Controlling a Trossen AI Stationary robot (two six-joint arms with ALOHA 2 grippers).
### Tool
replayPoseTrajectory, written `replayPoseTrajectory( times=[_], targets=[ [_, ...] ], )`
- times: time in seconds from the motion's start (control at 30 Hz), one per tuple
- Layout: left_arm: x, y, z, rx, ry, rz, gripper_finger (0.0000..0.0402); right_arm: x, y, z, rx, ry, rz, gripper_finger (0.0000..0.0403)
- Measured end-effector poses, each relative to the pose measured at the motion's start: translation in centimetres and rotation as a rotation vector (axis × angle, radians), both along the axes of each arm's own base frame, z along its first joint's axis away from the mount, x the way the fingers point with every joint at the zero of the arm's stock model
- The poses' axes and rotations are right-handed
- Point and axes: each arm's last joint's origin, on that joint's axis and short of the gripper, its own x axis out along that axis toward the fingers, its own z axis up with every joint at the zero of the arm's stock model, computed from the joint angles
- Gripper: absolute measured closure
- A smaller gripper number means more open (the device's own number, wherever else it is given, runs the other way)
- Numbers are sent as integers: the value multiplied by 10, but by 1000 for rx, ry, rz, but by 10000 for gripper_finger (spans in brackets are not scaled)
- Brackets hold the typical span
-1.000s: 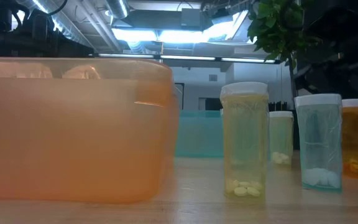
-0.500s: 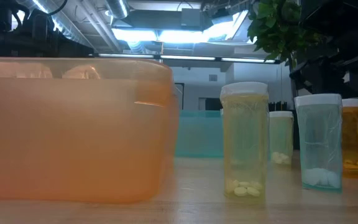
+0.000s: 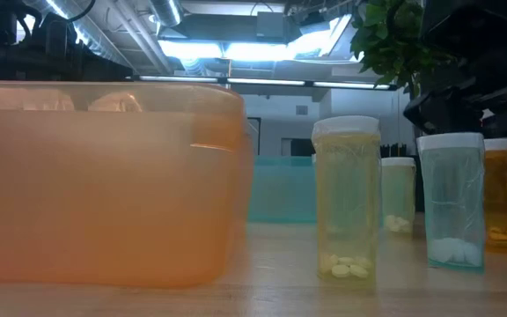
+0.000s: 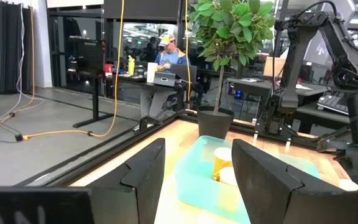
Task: Pick and place medicine bottles into bin by pill shape (circle, oval)
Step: Put the top big orange pill bottle into the green bin
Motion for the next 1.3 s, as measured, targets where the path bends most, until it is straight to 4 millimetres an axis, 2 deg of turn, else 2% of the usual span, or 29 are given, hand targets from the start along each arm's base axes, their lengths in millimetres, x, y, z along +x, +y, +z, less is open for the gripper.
replayPoseTrajectory(
  times=[0.1, 0.3, 0.47, 0.67, 0.83, 0.93, 1.03, 1.17, 1.3],
  targets=[
    [0, 0, 0, 0, -1, 0, 224, 0, 0, 0, 25, 9, -34, 155],
    [0, 0, 0, 0, 0, 0, 224, 0, 0, 0, 62, 20, -90, 196],
    [0, 0, 0, 0, 0, 0, 224, -1, 0, 7, 63, 46, -96, 199],
    [0, 0, 0, 0, 0, 0, 224, 5, 3, 48, -32, 69, -16, 186],
    [0, 0, 0, -1, 0, 0, 224, 24, 0, 91, -236, -103, -10, 197],
    [0, 0, 0, -1, 0, 0, 224, 38, -12, 110, -306, -192, -121, 194],
    [0, 0, 0, 0, 0, 0, 224, 51, -33, 119, -298, -213, -242, 186],
    [0, 0, 0, 0, 0, 1, 224, 68, -68, 113, -245, -168, -346, 191],
    [0, 0, 0, 0, 0, 0, 224, 86, -93, 95, -205, -105, -362, 197]
  ],
)
